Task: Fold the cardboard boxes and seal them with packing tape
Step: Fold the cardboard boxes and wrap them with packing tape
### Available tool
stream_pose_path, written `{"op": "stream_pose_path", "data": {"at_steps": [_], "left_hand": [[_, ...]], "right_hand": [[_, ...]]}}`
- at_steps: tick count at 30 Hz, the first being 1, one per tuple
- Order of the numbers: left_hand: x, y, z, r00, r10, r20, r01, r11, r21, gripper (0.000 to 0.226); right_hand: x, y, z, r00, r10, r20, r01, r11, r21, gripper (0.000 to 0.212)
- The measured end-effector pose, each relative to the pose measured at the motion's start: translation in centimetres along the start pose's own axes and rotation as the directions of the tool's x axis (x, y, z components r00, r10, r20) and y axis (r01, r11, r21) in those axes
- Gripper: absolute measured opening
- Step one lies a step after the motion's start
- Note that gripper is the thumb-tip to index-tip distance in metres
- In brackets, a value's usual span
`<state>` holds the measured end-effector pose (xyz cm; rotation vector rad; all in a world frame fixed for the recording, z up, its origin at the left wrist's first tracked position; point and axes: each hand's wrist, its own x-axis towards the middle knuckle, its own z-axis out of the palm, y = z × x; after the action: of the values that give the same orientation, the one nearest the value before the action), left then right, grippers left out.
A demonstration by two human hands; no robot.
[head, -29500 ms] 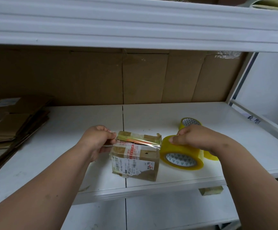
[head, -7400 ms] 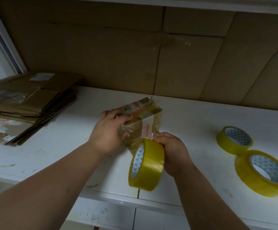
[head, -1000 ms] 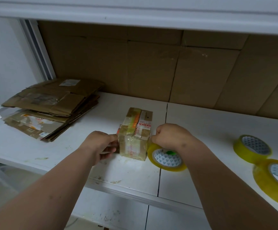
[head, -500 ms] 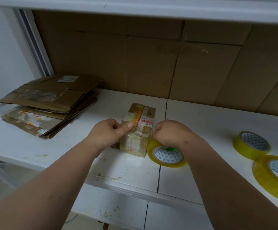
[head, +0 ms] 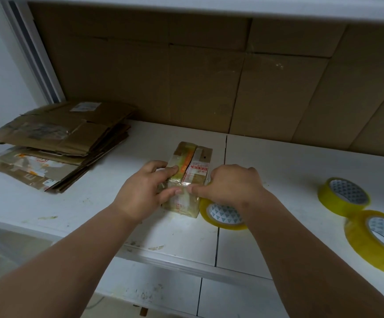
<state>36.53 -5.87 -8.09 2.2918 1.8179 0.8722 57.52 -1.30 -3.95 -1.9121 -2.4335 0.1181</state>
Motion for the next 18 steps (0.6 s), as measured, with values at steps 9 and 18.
{"op": "stream_pose_path", "data": {"at_steps": [9,18], "left_hand": [[-0.2,0.7,0.9,0.987,-0.084,-0.134,0.068,0.99,-0.126,0.063],[-2.2,1.0,1.8,0.918,-0.393,0.057,0.351,0.736,-0.579,0.035]], "right_hand": [[0.1,-0.5,0.3,0.999,-0.022,-0.024,0.022,1.0,-0.016,0.055],[-0.4,-0.5,0.5,1.0,0.013,-0.026,-0.014,0.999,-0.041,0.057]]}}
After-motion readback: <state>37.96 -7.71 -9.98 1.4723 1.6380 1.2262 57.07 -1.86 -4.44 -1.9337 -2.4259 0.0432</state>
